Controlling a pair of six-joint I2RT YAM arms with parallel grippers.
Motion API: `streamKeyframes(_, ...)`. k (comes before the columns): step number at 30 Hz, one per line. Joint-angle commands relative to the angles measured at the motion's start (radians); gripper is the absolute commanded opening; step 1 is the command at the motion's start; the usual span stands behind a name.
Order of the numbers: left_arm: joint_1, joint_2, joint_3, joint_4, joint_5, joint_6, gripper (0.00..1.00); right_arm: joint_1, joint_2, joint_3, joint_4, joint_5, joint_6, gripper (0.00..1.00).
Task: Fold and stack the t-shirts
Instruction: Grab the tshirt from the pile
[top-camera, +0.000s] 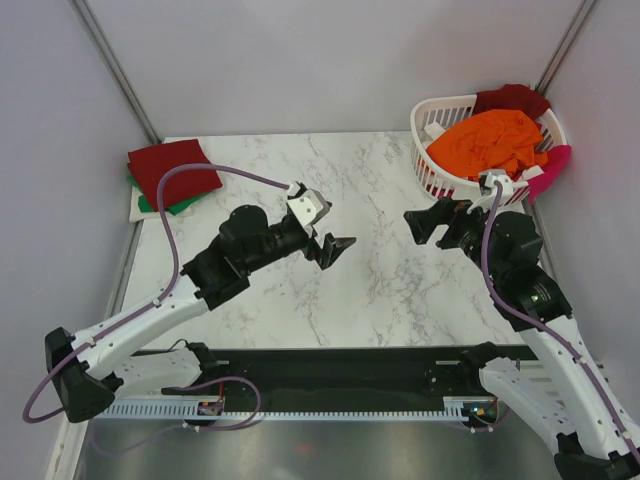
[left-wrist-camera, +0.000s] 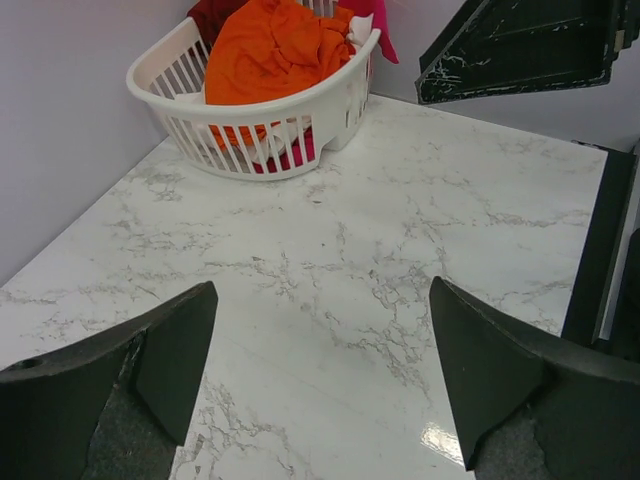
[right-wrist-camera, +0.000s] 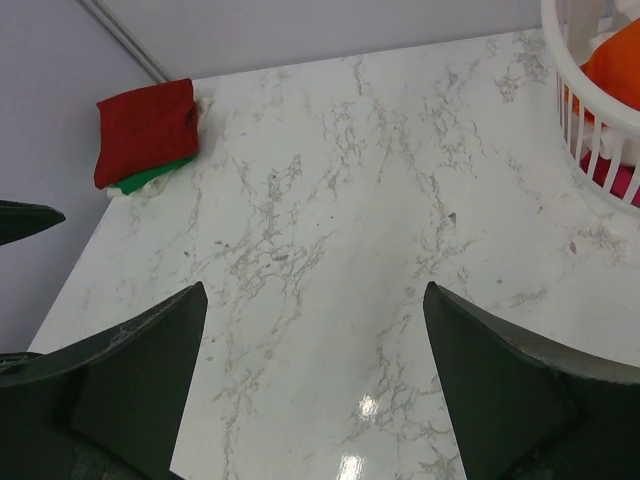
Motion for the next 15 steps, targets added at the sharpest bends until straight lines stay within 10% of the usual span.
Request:
streamKeyframes(1,-0.025,-0.04,-0.004,0.009,-0.077,0.085,0.94,0.002,-0.059,0.033,0.039,0.008,-0.019,0.98)
streamKeyframes(9,-0.065,-0.054,-0.005,-0.009,-0.16,0.143,0.93,0.003,-0.065,0.097,0.077,0.031,-0.114,0.98)
streamKeyframes(15,-0.07,-0.054,-0.002,-0.018,-0.184,0.157,0.93,0.002,0.197,0.374,-0.044,0.439,-0.199,0.98)
